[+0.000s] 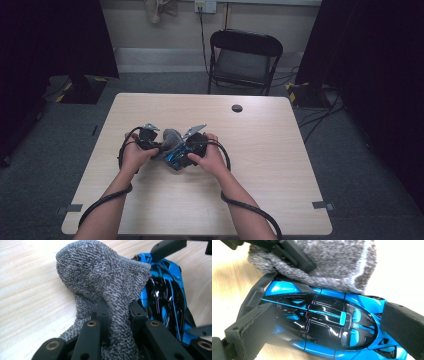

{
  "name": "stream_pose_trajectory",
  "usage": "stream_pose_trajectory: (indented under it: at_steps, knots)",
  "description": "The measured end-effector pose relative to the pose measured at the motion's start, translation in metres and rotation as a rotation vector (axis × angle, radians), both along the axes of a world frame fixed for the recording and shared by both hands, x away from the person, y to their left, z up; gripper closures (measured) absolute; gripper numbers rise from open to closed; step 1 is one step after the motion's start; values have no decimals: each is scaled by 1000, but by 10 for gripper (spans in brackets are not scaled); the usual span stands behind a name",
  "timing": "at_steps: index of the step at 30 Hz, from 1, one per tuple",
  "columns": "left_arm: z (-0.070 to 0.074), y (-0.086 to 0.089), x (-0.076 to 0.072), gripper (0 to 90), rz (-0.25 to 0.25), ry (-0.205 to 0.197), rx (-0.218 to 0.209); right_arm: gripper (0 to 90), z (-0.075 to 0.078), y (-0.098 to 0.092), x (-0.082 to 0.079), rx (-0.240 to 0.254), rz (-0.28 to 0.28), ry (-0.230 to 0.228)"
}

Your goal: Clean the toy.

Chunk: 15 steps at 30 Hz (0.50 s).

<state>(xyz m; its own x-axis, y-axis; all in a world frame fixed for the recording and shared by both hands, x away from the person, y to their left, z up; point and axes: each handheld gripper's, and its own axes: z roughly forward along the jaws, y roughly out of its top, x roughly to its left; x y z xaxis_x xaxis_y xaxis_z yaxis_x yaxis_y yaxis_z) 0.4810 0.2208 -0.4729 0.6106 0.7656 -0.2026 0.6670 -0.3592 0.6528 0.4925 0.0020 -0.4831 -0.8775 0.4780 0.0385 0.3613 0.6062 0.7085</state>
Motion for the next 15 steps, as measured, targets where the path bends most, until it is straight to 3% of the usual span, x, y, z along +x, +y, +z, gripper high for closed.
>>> stream_pose_trajectory:
  at_steps: [15]
  knots:
    - [2,20,-19,744,4,-4,-2,0,-1,-1,-1,17,-1,-12]
